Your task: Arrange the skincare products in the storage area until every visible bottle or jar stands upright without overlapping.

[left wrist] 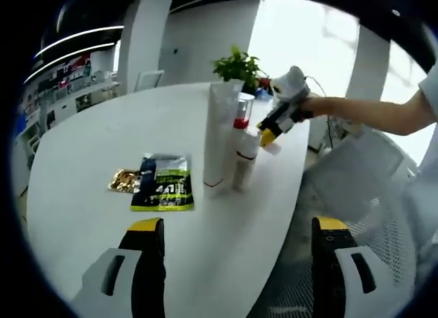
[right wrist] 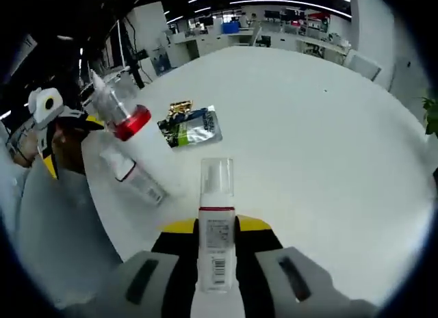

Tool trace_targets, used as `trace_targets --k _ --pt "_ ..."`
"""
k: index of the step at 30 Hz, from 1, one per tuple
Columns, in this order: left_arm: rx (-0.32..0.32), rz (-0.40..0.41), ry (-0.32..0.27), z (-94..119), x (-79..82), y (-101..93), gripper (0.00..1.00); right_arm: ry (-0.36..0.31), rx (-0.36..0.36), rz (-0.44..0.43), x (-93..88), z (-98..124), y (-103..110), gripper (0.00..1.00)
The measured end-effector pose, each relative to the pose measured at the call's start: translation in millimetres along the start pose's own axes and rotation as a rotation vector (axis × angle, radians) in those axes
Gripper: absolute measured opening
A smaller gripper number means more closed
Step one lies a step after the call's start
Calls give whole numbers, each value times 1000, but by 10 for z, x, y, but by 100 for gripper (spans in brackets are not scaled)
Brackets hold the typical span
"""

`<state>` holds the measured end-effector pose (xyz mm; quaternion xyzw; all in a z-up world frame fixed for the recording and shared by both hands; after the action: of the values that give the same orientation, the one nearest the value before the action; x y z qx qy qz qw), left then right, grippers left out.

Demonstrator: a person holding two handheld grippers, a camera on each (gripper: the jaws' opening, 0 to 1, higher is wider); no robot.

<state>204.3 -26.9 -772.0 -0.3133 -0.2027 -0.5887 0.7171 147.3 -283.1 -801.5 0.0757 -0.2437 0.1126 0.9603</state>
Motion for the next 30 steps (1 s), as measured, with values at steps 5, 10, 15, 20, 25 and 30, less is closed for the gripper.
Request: trace_targets --k 5,10,15,20,25,30 --pt "-43 -33 -19 13 49 -96 76 -105 -27 -48 -66 216 299 20" --pt "-84 -70 -46 4 105 -191 70 -181 -3 -62 5 331 615 20" --pt "-165 -101 -85 24 199 -339 53 -252 14 -43 130 407 893 20" --pt "-244 -93 -153 20 307 -441 42 -356 78 -52 258 534 1123 19" --pt "-387 -90 -274 110 476 -573 42 -411 209 -9 376 638 1435 20" --pt "-449 -48 -353 194 620 -538 43 -415 307 70 489 595 1688 20"
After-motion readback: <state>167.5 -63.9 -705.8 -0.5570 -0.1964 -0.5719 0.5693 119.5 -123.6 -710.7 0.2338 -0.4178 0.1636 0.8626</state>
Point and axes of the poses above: the point that each gripper's makers call its tool centre point, and the gripper's own axes: z roughly backward along the fingers, y roughly to its left, x roughly out of its top, the point moved 3 cm from there along z, roughly backward along the fingers, and after that the axes turned 15 degrees about y, right-handed, at the moved point
